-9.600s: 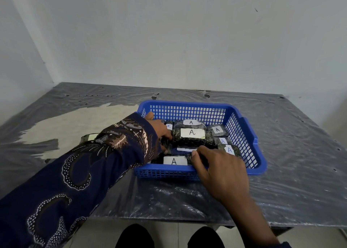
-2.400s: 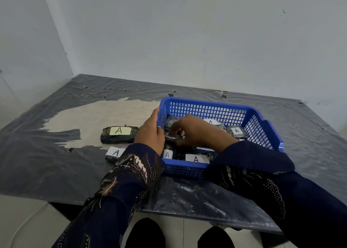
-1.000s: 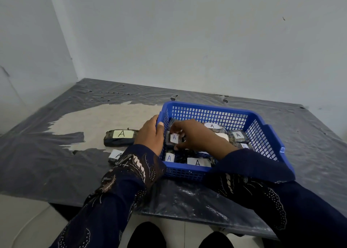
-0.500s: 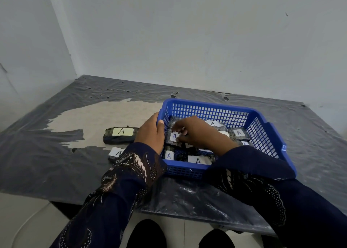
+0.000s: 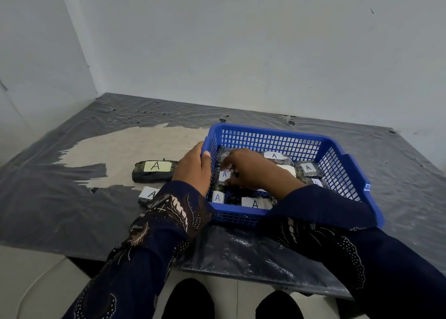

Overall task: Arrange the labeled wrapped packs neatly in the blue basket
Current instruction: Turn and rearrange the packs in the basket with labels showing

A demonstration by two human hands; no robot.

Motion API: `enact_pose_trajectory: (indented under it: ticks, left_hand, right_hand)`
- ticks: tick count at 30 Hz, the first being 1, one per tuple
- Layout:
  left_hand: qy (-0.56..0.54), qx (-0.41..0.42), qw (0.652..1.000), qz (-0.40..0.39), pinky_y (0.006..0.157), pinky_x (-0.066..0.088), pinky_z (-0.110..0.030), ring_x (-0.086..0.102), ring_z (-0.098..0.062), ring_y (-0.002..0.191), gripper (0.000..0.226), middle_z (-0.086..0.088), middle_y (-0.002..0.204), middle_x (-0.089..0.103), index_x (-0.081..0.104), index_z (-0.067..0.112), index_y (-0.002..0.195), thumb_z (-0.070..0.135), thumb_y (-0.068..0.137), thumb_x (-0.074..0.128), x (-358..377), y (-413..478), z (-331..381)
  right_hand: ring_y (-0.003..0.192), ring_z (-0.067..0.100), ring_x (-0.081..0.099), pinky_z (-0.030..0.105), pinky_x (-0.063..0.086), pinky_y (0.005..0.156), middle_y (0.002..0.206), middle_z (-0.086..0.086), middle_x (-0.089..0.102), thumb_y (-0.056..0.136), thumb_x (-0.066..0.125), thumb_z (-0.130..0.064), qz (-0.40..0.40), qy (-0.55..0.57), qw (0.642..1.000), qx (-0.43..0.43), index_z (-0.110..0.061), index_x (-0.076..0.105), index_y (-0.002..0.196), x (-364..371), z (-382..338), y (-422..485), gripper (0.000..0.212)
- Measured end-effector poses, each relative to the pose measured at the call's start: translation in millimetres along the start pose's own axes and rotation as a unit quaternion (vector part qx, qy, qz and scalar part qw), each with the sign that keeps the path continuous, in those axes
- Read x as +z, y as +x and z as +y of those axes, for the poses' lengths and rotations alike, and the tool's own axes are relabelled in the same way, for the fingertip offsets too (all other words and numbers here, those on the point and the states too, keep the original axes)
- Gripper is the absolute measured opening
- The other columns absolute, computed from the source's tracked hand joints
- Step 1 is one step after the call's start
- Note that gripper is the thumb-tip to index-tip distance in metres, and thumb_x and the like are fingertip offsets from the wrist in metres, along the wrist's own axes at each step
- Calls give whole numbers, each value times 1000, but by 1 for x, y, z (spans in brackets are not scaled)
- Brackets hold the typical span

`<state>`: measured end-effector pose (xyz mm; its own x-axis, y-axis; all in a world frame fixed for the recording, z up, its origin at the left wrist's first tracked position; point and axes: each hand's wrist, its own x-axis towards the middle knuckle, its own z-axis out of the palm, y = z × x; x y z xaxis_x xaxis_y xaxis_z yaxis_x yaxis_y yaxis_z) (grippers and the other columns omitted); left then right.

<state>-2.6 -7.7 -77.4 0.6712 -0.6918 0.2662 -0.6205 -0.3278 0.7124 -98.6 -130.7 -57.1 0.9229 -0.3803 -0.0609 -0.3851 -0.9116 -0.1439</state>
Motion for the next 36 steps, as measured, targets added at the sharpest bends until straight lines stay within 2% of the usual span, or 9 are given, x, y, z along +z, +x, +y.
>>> enact_pose_trajectory:
  ticks: [5, 11, 15, 19, 23, 26, 29, 33, 36]
  left_hand:
    - [3, -3, 1000, -4, 84, 44, -30, 59, -23, 106, 42, -6, 124, 62, 41, 16, 142, 28, 104, 30, 0, 1, -1]
    - [2, -2, 1000, -3, 80, 40, -26, 59, -23, 105, 41, -7, 123, 62, 41, 16, 142, 27, 104, 30, 0, 0, -1]
    - [4, -9, 1000, -6, 89, 43, -31, 58, -25, 112, 44, -7, 130, 60, 38, 16, 146, 29, 104, 30, 1, 1, -2]
    - [6, -11, 1000, -8, 92, 43, -33, 57, -26, 115, 45, -8, 132, 59, 36, 16, 147, 30, 104, 30, 1, 1, -3]
    - [8, -7, 1000, -6, 90, 42, -30, 57, -26, 114, 45, -8, 132, 58, 36, 15, 147, 28, 104, 30, 1, 1, -2]
    - [8, -10, 1000, -6, 93, 42, -32, 56, -26, 117, 46, -8, 134, 58, 36, 15, 147, 29, 104, 30, 1, 1, -3]
    - [8, -11, 1000, -6, 95, 43, -33, 56, -26, 117, 46, -8, 134, 57, 36, 15, 147, 29, 104, 30, 1, 1, -4]
    - [10, -9, 1000, -3, 95, 43, -32, 56, -26, 117, 45, -8, 134, 58, 37, 15, 147, 29, 104, 30, 2, 1, -4]
    - [9, -11, 1000, -5, 95, 44, -34, 57, -27, 116, 46, -8, 133, 59, 36, 16, 147, 30, 104, 30, 2, 1, -4]
  right_hand:
    - [111, 17, 61, 25, 44, 89, 128, 2, 64, 85, 77, -27, -19, 3, 1000, -12, -17, 66, 128, -2, 2, -3, 46]
    - [101, 14, 64, 36, 54, 93, 113, -3, 72, 81, 81, -25, 15, 40, 999, 9, -21, 73, 115, -30, 22, -9, 35]
    - [104, 17, 66, 36, 52, 94, 109, -5, 72, 74, 86, -40, -36, 6, 998, 47, -24, 74, 110, -35, 36, -15, 41]
    - [116, 18, 63, 41, 50, 101, 123, -7, 69, 71, 84, -52, -47, 2, 998, 42, -28, 71, 119, -26, 39, -17, 55]
    - [126, 22, 56, 45, 47, 105, 134, -7, 63, 70, 83, -56, -105, -25, 994, 30, -32, 66, 128, -32, 38, -17, 64]
    - [130, 25, 51, 56, 36, 111, 135, -7, 59, 69, 82, -58, -130, -67, 989, 38, -38, 64, 128, -37, 34, -17, 64]
    - [131, 24, 48, 62, 26, 115, 131, -7, 60, 69, 81, -61, -102, -63, 992, 26, -37, 68, 119, -39, 35, -18, 58]
    - [122, 22, 54, 57, 35, 111, 120, -9, 63, 63, 78, -70, -54, 0, 999, 7, -36, 71, 107, -35, 45, -21, 55]
    - [116, 19, 56, 61, 32, 111, 110, -15, 64, 58, 71, -80, -43, 11, 999, -2, -38, 69, 103, -23, 54, -21, 62]
